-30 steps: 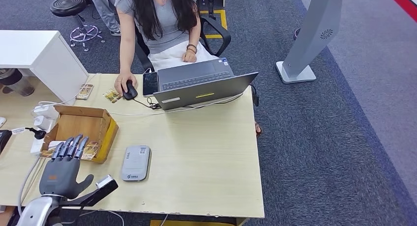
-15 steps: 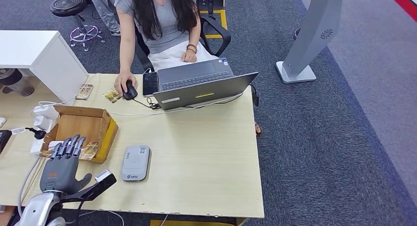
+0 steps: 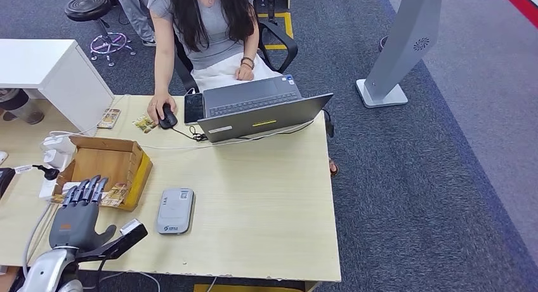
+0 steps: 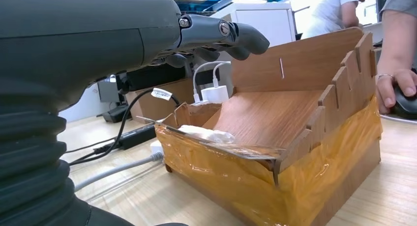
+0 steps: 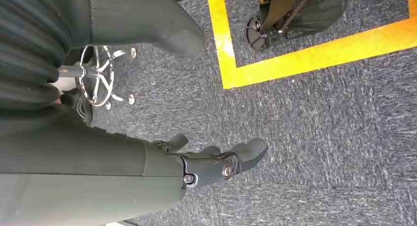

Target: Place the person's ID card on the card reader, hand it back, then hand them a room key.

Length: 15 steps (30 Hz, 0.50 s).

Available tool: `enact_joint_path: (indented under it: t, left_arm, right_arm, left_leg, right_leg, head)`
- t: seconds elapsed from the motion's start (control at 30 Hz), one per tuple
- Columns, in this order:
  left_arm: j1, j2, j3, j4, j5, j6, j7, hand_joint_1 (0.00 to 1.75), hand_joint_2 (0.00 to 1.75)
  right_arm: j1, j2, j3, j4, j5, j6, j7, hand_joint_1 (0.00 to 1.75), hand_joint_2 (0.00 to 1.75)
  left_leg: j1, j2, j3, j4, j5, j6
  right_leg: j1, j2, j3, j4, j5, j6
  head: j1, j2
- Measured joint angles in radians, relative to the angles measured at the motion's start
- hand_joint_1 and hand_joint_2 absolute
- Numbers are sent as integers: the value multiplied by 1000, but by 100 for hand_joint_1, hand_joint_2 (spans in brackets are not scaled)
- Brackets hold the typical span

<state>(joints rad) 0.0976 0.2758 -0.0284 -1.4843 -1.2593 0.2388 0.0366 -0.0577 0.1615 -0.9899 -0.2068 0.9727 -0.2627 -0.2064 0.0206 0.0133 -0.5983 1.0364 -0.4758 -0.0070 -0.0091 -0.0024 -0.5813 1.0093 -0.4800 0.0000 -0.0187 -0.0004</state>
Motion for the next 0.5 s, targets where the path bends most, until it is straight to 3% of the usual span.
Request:
enact_joint_path:
  t: [0.5]
  left_arm:
    - [-22,-4,20,19,2,5,8,0,175]
  right_arm:
    - [0,-4,1,0,9,3,0,0,175]
  left_leg:
    - [0,0,0,0,0,0]
  right_leg:
    - [0,0,0,0,0,0]
  head:
    - [0,0]
